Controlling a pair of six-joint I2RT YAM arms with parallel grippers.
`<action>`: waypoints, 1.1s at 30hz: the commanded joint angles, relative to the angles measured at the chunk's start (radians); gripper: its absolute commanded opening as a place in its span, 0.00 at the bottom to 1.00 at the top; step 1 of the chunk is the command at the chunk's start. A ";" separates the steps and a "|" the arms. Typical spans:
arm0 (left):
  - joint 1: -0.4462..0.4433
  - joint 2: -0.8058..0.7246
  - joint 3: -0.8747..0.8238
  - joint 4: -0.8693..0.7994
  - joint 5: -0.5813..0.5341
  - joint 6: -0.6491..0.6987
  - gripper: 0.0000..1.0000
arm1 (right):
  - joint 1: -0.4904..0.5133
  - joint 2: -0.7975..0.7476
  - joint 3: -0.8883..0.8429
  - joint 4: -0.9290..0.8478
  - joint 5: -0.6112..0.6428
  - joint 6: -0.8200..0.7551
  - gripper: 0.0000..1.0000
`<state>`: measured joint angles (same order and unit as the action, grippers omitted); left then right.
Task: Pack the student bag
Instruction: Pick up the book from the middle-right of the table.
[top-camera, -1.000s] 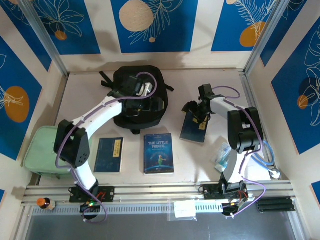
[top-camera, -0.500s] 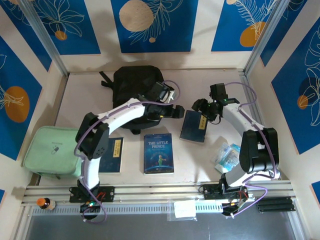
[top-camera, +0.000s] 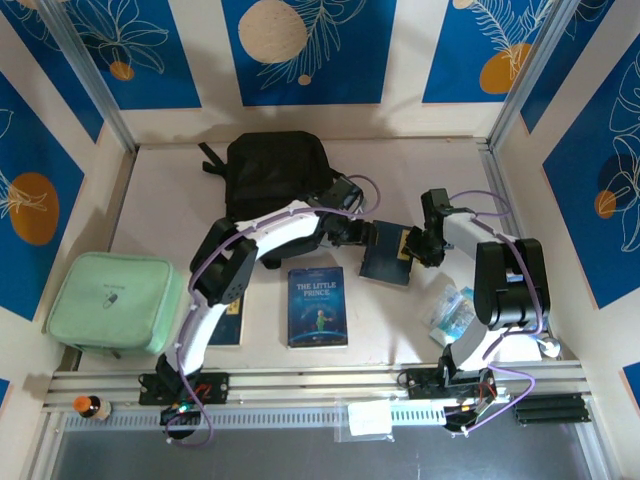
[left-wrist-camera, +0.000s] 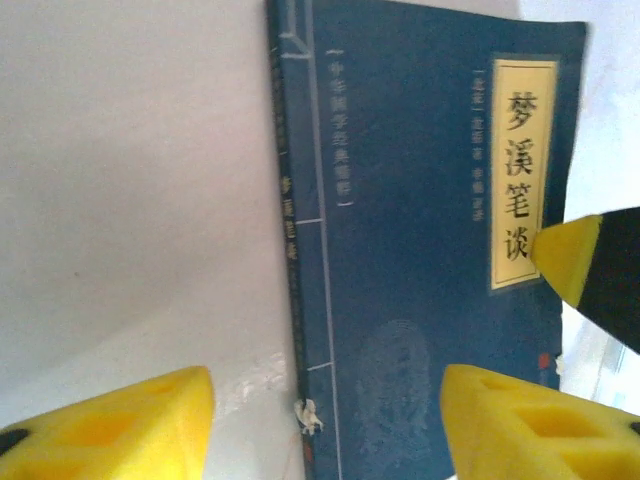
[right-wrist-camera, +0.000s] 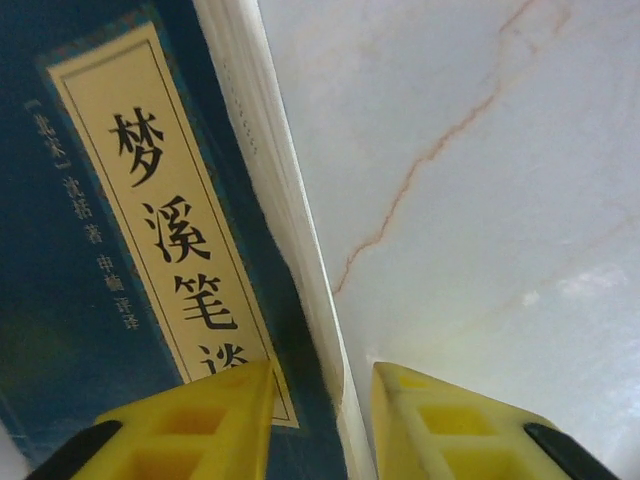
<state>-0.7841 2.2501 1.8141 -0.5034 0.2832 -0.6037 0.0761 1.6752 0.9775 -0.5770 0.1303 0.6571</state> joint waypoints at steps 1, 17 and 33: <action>-0.007 0.031 0.046 -0.051 -0.018 -0.004 0.54 | -0.004 0.032 0.038 -0.021 -0.035 -0.027 0.26; 0.011 0.107 0.062 -0.083 -0.022 -0.012 0.46 | 0.013 0.086 0.055 0.031 -0.180 -0.063 0.20; 0.020 0.086 0.084 -0.018 0.229 -0.034 0.37 | 0.013 0.098 0.047 0.069 -0.245 -0.039 0.19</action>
<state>-0.7525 2.3333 1.8618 -0.5625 0.3580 -0.6327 0.0807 1.7508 1.0157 -0.5236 -0.0532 0.6102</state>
